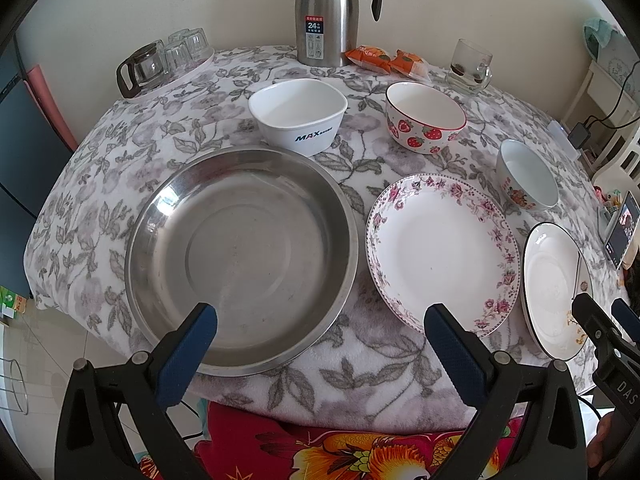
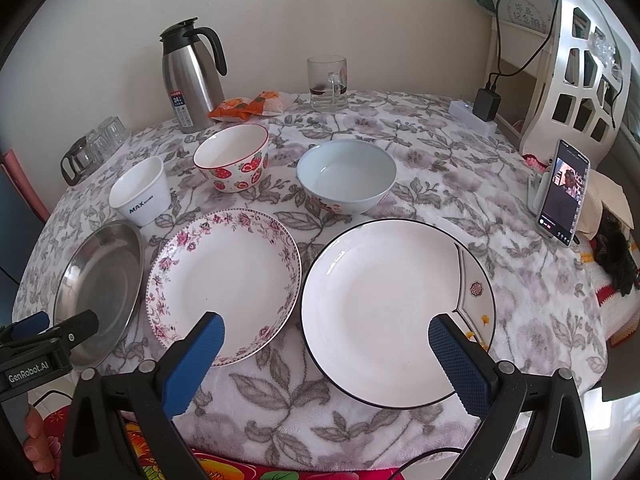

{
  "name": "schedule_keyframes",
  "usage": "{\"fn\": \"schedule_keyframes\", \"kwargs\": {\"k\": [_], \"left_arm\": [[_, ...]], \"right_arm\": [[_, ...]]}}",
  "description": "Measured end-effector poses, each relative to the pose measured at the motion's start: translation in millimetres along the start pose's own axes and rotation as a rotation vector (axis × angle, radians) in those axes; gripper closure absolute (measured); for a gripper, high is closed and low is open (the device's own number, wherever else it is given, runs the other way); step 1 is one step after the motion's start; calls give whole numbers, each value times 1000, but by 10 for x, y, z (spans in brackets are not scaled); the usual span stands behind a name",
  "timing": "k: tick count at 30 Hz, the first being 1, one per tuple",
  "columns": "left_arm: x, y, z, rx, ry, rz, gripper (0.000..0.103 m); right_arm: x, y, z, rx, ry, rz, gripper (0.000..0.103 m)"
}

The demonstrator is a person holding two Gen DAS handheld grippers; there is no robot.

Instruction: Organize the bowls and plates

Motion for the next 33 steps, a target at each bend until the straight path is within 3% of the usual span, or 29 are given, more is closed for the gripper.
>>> {"fn": "schedule_keyframes", "kwargs": {"k": [27,33], "left_arm": [[19,21,-12,3,-5,0,0],[22,38,-90,54,-77,-15,0]], "right_arm": [[9,5,-12,0,-4,0,0],[24,11,-49,2,-14,4,0]]}}
Point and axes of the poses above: each gripper's, at about its wrist camera, not at the fingertips, and y roughly the way its jaws point, z to its right, x to its underside, the point moved 10 cm from there along y, roughly the way its jaws point, and after that the axes turned 4 degrees about -y, right-handed, at the moved point
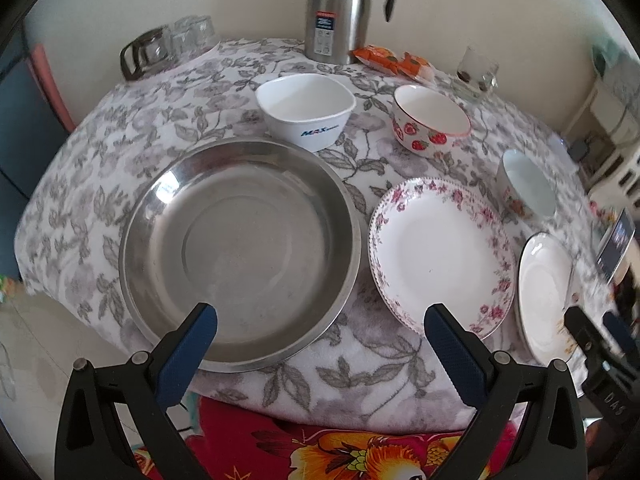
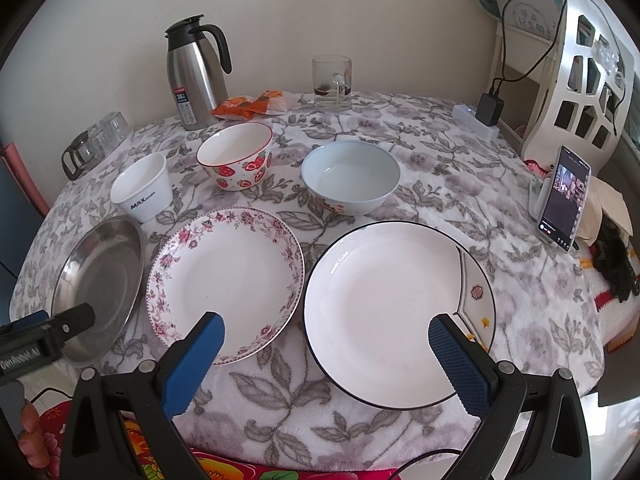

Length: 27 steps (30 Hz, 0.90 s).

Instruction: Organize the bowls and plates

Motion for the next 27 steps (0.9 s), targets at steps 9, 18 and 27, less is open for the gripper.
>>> {"fn": "schedule_keyframes", "kwargs": {"k": [9,18,27], "left_arm": [[-265,-178,-483,32,-158,71,0],[-416,-179,-1325,-23,-295,144,0],[-418,-25,-1827,-18,-368,177,0]], "right_arm": [[-125,-19,-308,-68,-40,23,0],[-225,103,-791,-151,-94,2,0],[-262,287,-1425,-279,-163,-28,0]]}}
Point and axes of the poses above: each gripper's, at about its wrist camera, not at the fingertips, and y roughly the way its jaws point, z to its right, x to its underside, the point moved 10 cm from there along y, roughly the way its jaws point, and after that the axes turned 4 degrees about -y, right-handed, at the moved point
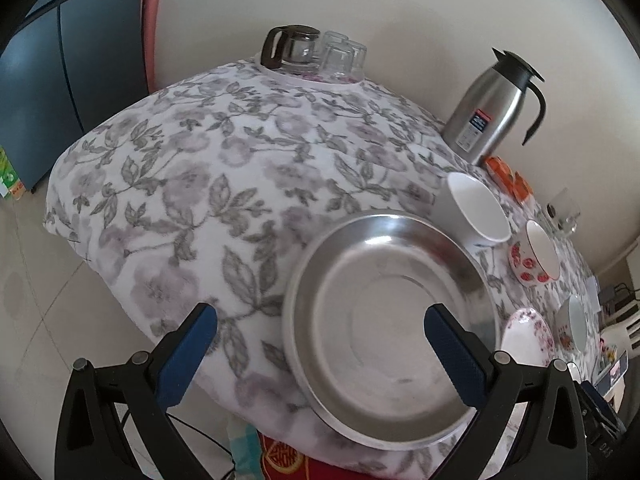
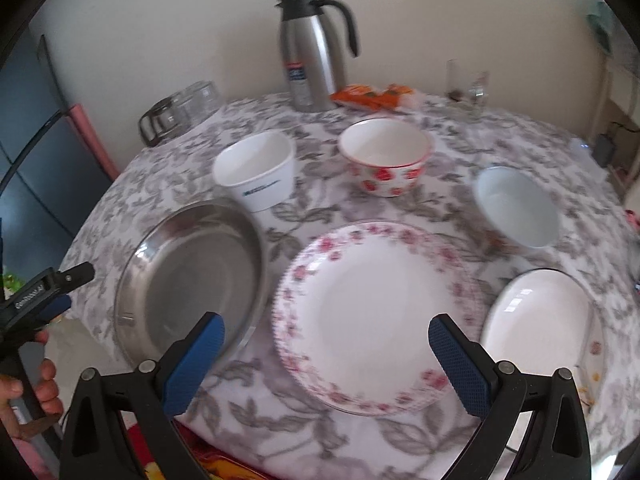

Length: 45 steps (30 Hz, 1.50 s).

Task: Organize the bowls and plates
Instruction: 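Move the left tool to the steel basin rim and close on it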

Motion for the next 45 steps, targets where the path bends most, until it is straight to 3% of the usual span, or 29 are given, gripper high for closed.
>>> {"fn": "schedule_keyframes", "kwargs": {"k": [5,9,17,24,38,42,45], "left_arm": [[-21,115,-105,-10,9,16,0],[23,246,-126,75,-29,-20,0],[3,383,-147,110,-26,13,0],[54,528,-88,72,46,-22,0],[126,720,-116,112,15,-87,1],[149,755,-94,124,24,-101,11],[178,795,-79,130,24,-120,28]], "right_arm": [[-19,210,-199,-28,-30,-20,1],[-19,373,-314,-47,-50,-40,8],[-14,625,-522,-108,-89,-68,22],[-62,824,-645,-152,-105,-87,35],[-190,1128,-686,-171,-110,-112,55],[-212,1163,-685,-171,-110,-109,56],[-227,1181,-682,-165,-109,-106,59]]}}
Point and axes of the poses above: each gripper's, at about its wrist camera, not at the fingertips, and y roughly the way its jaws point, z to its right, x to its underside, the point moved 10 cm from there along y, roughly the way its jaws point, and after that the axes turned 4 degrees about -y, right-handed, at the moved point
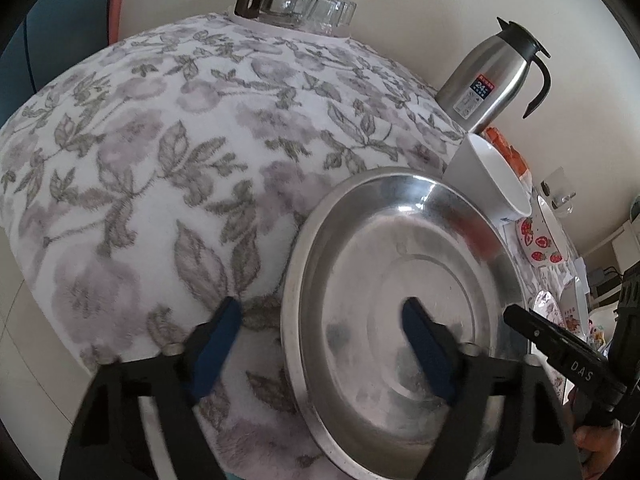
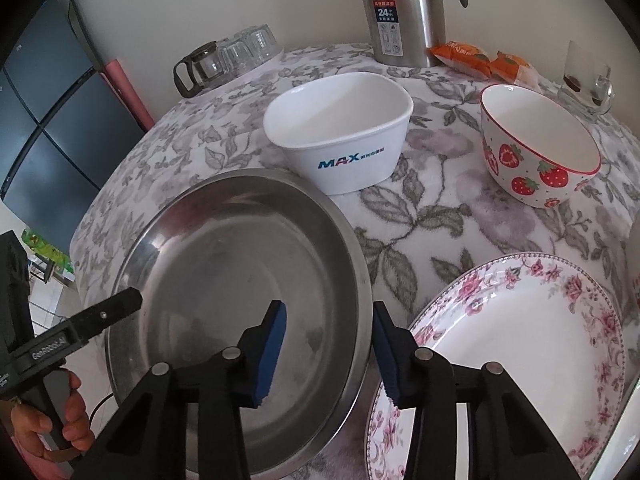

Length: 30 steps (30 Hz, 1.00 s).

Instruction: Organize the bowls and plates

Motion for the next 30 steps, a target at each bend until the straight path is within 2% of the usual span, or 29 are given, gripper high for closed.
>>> {"fn": "schedule_keyframes", "kwargs": {"k": [2,7,11,20,30], "left_arm": [[18,24,8,2,2,-11,40],[25,14,27,5,9,-11,61],[27,3,1,-9,8,-12,68],[4,-151,-70,-21,-22,2,68],[-61,-505,221,-25,31,53,68]], "right_arm": [[-7,4,16,2,5,2,61],[-13,-6,60,3,24,3,70],[8,-30,92,-1,43,-1,76],[8,-205,-34,-29,10,26,80],[-1,-580,33,-45,54,82,80]]}}
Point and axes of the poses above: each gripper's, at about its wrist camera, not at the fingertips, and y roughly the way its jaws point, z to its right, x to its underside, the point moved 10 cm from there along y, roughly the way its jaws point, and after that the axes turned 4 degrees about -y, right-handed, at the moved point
